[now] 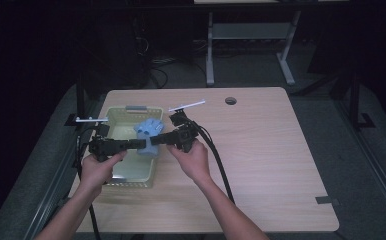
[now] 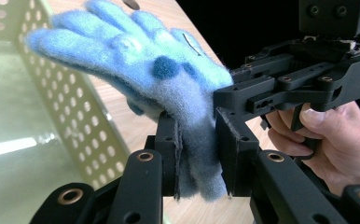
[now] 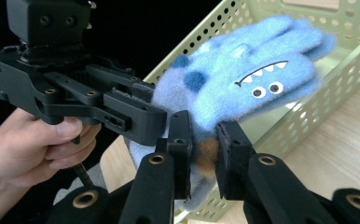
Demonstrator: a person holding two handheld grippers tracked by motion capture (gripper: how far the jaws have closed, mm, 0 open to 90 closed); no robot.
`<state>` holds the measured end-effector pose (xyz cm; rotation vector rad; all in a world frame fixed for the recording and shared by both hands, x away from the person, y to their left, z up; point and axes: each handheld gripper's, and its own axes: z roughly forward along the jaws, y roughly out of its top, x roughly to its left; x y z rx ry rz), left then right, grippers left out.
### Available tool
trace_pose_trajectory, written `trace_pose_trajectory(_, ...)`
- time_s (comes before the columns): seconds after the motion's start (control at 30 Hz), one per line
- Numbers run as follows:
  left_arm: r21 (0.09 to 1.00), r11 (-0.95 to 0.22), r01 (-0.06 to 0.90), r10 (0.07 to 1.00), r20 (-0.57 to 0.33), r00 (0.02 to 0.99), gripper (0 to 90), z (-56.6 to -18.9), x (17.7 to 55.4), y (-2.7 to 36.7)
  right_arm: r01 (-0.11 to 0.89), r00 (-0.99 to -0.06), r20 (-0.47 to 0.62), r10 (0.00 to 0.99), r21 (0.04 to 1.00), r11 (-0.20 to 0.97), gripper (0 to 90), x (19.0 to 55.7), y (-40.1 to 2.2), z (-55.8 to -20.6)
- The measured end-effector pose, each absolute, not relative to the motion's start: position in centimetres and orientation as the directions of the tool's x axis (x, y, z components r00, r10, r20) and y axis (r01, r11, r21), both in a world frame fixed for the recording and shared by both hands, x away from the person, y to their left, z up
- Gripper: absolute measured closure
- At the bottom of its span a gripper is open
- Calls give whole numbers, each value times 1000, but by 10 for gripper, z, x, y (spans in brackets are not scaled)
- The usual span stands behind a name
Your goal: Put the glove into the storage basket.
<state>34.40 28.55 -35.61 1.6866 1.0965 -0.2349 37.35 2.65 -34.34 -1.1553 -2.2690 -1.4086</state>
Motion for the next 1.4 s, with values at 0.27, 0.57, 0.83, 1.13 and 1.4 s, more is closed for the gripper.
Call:
trace_pose_trajectory(0.27,650,0,760,557,-631,540,711,-361,341,301,719,-668,553,497,652,240,779,375,43,-348)
trace_pose_trajectory(0.57,647,13,762,567,-632,527,712,-363,341,317,732,-657,573,489,639,236,778,377,60,-351)
trace_pose_trajectory(0.83,635,9,772,577,-634,515,713,-366,341,326,732,-662,574,483,635,248,778,379,70,-357)
trace_pose_trajectory(1.13,611,17,791,592,-644,485,714,-372,343,335,737,-661,582,475,624,260,778,384,81,-365)
trace_pose_trajectory(1.4,589,25,808,595,-658,462,715,-379,346,344,748,-652,599,466,610,262,778,389,90,-374)
